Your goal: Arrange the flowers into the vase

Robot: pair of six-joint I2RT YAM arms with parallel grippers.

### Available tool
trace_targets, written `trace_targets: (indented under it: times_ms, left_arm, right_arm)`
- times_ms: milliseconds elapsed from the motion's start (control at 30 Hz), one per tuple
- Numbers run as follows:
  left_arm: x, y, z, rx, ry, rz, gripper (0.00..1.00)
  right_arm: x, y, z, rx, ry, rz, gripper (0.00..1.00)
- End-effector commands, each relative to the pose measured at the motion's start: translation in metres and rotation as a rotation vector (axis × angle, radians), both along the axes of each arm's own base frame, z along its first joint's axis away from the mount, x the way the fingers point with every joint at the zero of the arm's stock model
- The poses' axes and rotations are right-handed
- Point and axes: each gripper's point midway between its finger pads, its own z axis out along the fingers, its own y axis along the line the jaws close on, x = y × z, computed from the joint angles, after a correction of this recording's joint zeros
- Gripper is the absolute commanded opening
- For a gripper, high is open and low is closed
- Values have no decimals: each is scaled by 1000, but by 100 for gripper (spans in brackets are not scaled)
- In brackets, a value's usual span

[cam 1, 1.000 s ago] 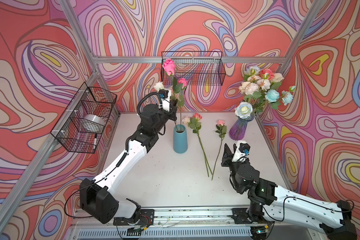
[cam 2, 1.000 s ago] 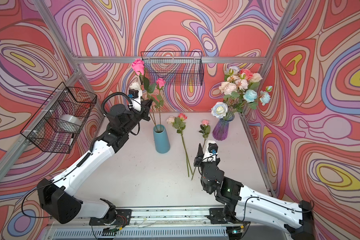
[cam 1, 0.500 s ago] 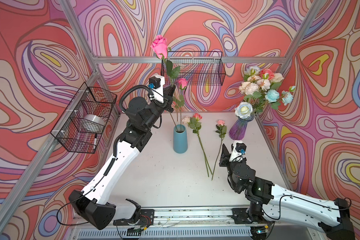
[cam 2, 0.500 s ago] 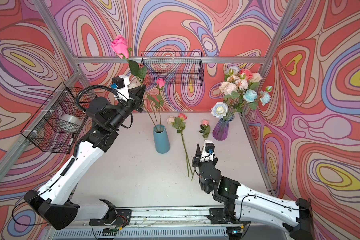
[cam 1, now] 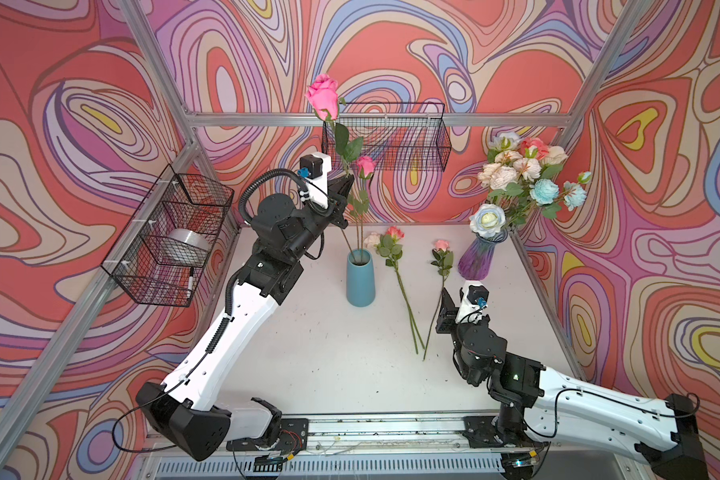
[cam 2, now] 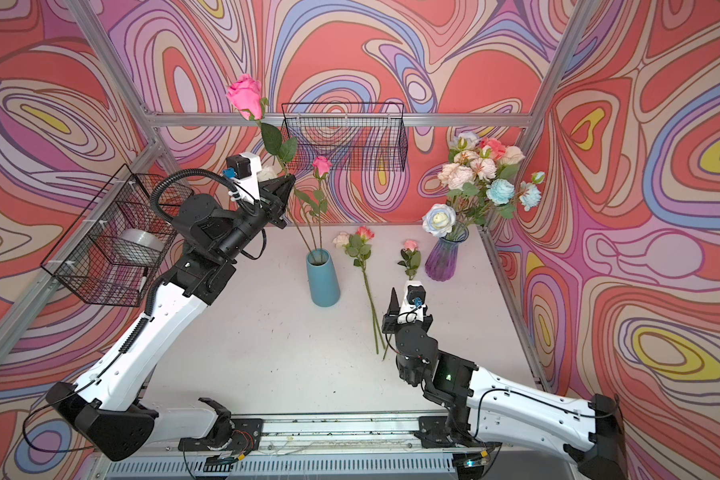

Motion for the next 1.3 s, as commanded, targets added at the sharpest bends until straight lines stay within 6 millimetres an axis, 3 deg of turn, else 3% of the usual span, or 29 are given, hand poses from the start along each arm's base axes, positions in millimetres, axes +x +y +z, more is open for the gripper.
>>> trace_targets:
  times_ms: [0,767,1000,1067,1267]
  left_arm:
    - [5,-1,-12,11,21,2,0]
    - [57,-8,-157,61,296,84,0]
    - [63,-2,-181,46,358,127,0]
    - [65,5,-182,26,358,164,5]
    - [59,1,-173,41,363,129,41]
  right_arm:
    - [0,-2,10,39,-13,-1,43]
    - [3,5,1,-8,-3,0,44]
    - [5,10,-5,-12,19,14,44]
    - [5,12,-4,-16,20,25,45]
    - [7,17,-3,-32,29,36,45]
